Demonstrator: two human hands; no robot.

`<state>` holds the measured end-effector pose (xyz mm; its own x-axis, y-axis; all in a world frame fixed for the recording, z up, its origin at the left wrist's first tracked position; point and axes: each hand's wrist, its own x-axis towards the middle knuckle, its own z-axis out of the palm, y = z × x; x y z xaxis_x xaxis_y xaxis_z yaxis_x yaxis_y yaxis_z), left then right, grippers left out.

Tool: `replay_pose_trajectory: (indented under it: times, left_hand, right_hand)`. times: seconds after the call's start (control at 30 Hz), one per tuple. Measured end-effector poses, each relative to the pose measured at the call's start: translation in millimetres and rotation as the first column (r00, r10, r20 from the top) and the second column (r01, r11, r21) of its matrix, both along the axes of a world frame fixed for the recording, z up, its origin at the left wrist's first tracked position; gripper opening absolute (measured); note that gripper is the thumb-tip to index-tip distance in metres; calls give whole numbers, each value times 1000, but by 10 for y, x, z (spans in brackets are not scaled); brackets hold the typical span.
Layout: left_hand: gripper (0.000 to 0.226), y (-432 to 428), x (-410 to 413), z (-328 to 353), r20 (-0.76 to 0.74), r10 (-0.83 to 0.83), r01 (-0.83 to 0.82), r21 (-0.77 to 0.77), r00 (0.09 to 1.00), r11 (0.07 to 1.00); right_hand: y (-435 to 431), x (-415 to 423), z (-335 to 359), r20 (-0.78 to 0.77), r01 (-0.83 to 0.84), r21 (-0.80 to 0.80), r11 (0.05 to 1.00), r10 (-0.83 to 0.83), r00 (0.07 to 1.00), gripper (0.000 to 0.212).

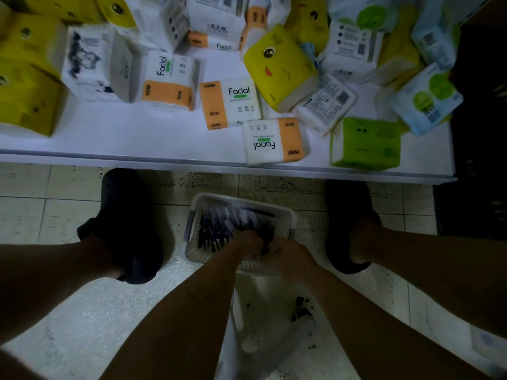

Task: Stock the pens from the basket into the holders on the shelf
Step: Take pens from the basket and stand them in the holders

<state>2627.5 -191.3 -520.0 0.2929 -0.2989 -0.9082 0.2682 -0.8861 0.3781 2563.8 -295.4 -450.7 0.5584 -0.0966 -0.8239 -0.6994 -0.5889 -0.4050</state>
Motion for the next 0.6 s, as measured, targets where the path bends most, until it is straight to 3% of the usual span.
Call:
replay_pose_trajectory:
  times: [0.17, 0.33, 0.43, 0.53, 0.6]
  left_hand:
    - [44, -73, -31, 39, 20, -74, 74, 4, 997, 997]
    - [21, 33, -46, -36, 106, 173, -171, -21, 979, 985]
    - [25, 99, -119, -41, 169, 192, -195, 2, 967, 981]
    - [29, 109, -148, -63, 125, 251, -250, -23, 960, 968]
    - [19, 119, -143, -70, 98, 294, -289, -61, 951, 955]
  right_hand:
    - [21, -53, -2, 20, -1, 7, 1000, 1, 1000, 26]
    - [-20, -46, -1, 2, 62, 34, 998, -62, 998, 26]
    - [-31, -17, -17, -16, -1, 26, 1000, 2, 1000, 27]
    - [-13, -3, -25, -8, 15, 18, 1000, -15, 1000, 27]
    - [-14, 18, -32, -8, 23, 17, 1000, -23, 1000, 26]
